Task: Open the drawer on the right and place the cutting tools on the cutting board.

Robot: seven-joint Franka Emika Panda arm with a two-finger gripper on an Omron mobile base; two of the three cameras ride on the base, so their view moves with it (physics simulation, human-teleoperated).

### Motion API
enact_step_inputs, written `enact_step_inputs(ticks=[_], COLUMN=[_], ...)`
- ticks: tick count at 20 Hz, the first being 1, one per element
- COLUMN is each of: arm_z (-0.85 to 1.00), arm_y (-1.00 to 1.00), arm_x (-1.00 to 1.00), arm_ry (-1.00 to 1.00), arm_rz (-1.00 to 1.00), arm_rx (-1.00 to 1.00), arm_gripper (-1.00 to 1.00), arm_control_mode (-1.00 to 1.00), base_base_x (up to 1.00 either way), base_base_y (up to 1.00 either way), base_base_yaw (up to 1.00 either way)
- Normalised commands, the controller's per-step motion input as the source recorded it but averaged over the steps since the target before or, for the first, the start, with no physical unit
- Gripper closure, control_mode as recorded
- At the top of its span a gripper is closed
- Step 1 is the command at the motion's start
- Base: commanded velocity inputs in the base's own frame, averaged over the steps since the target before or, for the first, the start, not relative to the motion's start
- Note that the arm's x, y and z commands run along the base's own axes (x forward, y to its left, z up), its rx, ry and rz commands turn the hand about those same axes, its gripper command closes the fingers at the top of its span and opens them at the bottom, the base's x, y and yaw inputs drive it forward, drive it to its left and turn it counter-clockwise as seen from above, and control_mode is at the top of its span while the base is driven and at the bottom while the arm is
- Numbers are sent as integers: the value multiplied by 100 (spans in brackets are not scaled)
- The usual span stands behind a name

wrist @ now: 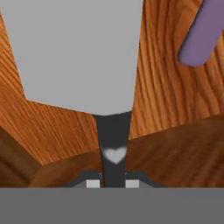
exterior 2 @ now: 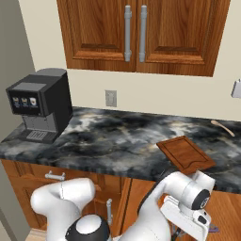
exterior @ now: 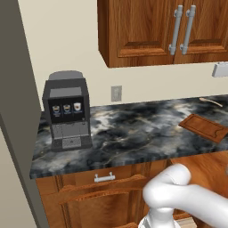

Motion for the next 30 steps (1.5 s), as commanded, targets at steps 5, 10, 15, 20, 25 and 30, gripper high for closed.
enact_step_inputs(ticks=[5, 10, 15, 20, 25, 30], arm_z=[100, 100, 100, 75, 34, 0], arm_y=[36, 60, 53, 37, 28, 19], arm_x=[-26, -3, 26, 84, 100, 100], arm_ry=[-2, 0, 0, 0, 0, 0], arm_rz=[-4, -1, -1, -1, -1, -5], arm_rx=[0, -2, -2, 0, 0, 0], arm_gripper=[100, 100, 100, 100, 100, 100], arm_control_mode=[-100, -100, -100, -100, -100, -100], base_base_x=[0, 0, 0, 0, 0, 0], base_base_y=[0, 0, 0, 0, 0, 0], base_base_yaw=[0, 0, 0, 0, 0, 0])
